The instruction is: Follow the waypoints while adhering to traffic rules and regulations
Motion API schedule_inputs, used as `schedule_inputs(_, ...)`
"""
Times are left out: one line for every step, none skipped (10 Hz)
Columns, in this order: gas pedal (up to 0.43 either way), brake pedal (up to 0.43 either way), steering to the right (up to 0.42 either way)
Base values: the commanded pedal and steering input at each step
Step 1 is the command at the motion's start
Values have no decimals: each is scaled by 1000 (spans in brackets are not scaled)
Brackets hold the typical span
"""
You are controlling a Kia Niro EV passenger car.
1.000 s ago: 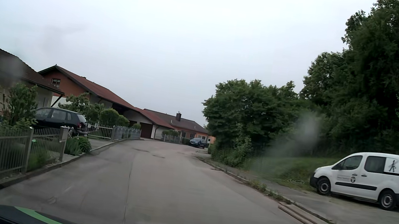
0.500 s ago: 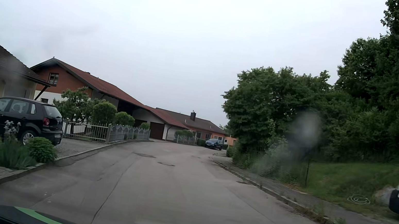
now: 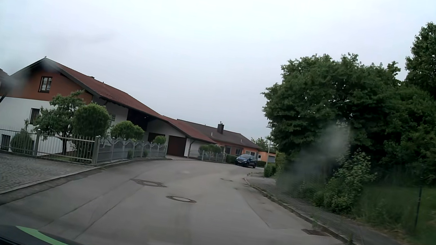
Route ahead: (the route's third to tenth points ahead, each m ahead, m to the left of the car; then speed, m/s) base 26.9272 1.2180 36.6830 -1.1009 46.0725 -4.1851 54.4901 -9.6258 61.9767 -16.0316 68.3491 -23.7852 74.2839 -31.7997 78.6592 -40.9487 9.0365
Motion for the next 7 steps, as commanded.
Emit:
schedule_inputs(0, 0, -14)
schedule_inputs(0, 0, -10)
schedule_inputs(0, 0, -10)
schedule_inputs(0, 0, -9)
schedule_inputs(0, 0, -5)
schedule_inputs(0, 0, -3)
schedule_inputs(8, 0, -4)
